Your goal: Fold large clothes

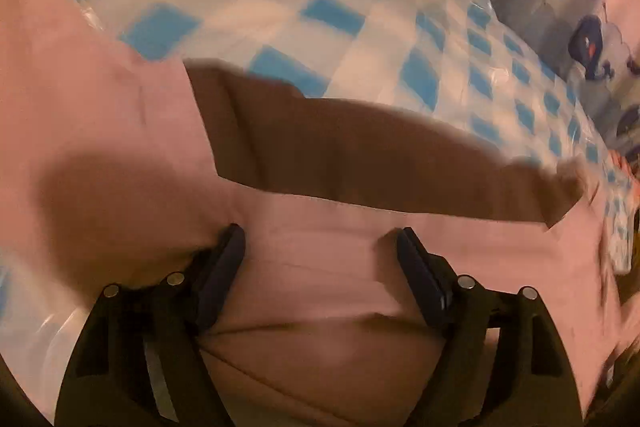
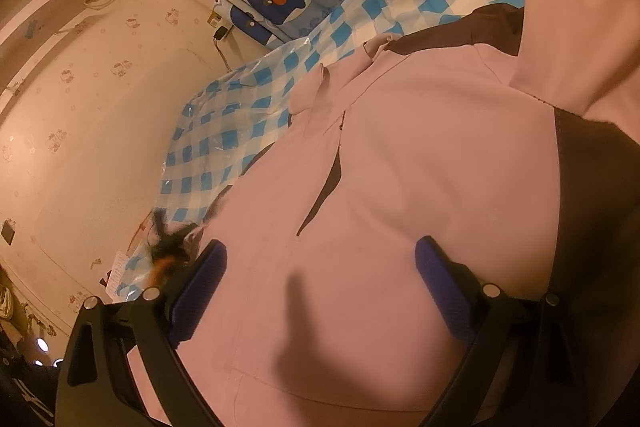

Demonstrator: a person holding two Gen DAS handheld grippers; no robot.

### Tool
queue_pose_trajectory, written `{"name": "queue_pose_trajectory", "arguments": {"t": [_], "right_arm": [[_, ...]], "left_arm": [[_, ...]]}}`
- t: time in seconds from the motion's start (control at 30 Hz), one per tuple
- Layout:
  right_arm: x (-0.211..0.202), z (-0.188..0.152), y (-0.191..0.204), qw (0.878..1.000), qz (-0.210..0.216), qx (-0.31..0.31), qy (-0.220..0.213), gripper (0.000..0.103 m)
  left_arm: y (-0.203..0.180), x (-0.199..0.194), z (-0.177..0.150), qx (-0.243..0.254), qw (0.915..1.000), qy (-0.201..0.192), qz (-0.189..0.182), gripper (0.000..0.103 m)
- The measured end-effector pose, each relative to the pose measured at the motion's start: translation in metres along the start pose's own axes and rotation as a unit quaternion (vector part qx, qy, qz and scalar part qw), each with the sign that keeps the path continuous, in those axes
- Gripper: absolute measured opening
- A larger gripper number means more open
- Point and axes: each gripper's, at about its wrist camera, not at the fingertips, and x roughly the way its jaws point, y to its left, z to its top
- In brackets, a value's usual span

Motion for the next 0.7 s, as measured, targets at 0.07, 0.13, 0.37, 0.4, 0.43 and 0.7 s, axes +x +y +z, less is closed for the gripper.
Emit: {"name": "queue_pose_trajectory", "arguments": {"t": [0.07, 0.13, 0.37, 0.4, 0.43, 0.7], "right_arm": [[0.001, 0.000, 0.001, 1.000, -0.003, -0.003, 0.001, 0.092], [0.001, 0.000, 0.000, 1.000, -0.001, -0.002, 0.001, 0.092], [0.002, 0.001, 0.001, 1.000, -0.004, -0.003, 0.002, 0.092], [0.002, 0.001, 0.002, 1.000, -0.005, -0.004, 0.003, 0.092], [0.002, 0.001, 0.001, 1.000, -0.005, -0.004, 0.003, 0.092], [0.001, 0.002, 0.001, 1.000, -0.005, -0.004, 0.005, 0.092]], "left_arm": [[-0.010, -0.012, 0.005, 0.011, 0.9996, 0.006, 0.024, 0.075], [-0.013, -0.047, 0.009, 0.035, 0.9986, -0.030, 0.026, 0.075], [0.093, -0.165, 0.003, -0.128, 0.9805, -0.115, -0.095, 0.095], [0.114, -0.169, 0.000, -0.162, 0.9753, -0.115, -0.097, 0.095], [0.140, -0.170, -0.001, -0.199, 0.9685, -0.114, -0.097, 0.095], [0.197, -0.117, 0.015, -0.345, 0.9298, -0.118, -0.052, 0.095]]}}
